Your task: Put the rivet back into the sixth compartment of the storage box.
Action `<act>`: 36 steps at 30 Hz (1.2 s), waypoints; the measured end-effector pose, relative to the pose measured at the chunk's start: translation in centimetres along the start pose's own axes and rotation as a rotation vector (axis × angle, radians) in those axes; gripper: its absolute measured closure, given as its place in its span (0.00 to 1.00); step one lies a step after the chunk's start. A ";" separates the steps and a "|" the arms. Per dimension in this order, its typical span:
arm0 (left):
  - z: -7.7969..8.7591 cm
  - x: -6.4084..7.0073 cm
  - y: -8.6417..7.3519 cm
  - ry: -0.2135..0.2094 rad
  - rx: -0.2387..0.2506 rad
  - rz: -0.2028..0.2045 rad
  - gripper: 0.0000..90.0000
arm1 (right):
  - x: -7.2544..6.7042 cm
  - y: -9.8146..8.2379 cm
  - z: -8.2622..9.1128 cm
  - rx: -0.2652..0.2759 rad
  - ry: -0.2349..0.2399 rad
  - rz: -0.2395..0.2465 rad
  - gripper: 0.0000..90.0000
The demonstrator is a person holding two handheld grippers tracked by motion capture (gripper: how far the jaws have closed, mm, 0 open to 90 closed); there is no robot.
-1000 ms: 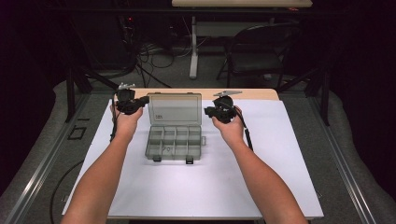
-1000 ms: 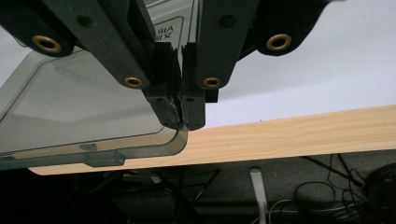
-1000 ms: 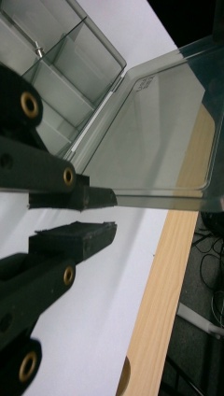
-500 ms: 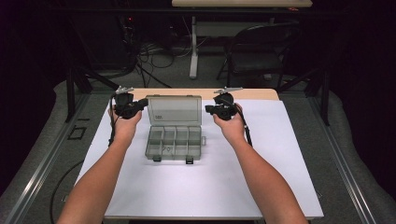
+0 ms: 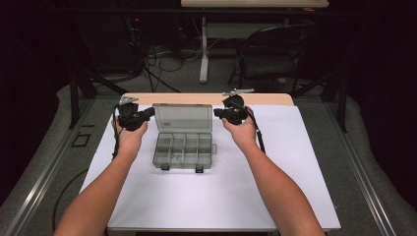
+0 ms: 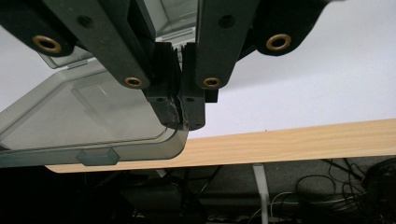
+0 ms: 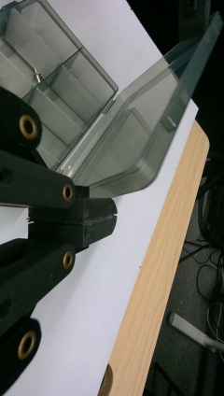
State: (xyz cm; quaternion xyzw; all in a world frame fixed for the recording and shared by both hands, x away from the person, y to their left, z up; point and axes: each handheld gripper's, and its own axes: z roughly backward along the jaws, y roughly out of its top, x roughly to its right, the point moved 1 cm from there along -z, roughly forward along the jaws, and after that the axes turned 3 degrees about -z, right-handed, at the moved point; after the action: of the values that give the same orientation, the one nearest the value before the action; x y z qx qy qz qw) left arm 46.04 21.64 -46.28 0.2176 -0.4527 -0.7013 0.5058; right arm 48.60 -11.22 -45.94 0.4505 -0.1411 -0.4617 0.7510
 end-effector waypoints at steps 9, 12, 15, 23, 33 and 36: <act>1.1 0.4 -0.7 -0.011 -0.005 -0.007 0.97 | -0.3 0.1 0.0 -0.005 0.016 -0.002 1.00; 1.4 0.5 -1.0 -0.013 -0.002 -0.005 0.97 | -0.5 0.1 0.0 -0.009 0.019 0.003 1.00; 1.7 0.6 -1.3 -0.011 -0.001 -0.007 0.97 | -0.6 0.1 0.0 -0.008 0.026 -0.003 1.00; 2.3 0.9 -1.9 -0.015 -0.007 -0.021 0.97 | -1.1 -0.1 0.4 -0.016 0.042 0.006 1.00; 2.8 1.2 -2.5 -0.013 -0.011 -0.037 0.97 | -2.0 -0.2 0.3 -0.017 0.076 0.023 1.00; 2.8 1.3 -2.6 -0.011 -0.014 -0.037 0.97 | -2.2 -0.3 0.2 -0.020 0.082 0.018 1.00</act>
State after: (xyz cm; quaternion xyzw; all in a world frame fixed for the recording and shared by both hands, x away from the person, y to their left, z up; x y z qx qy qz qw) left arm 42.07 21.88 -46.86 0.2184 -0.4463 -0.7152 0.4916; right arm 47.12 -9.61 -45.60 0.4604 -0.1097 -0.4377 0.7645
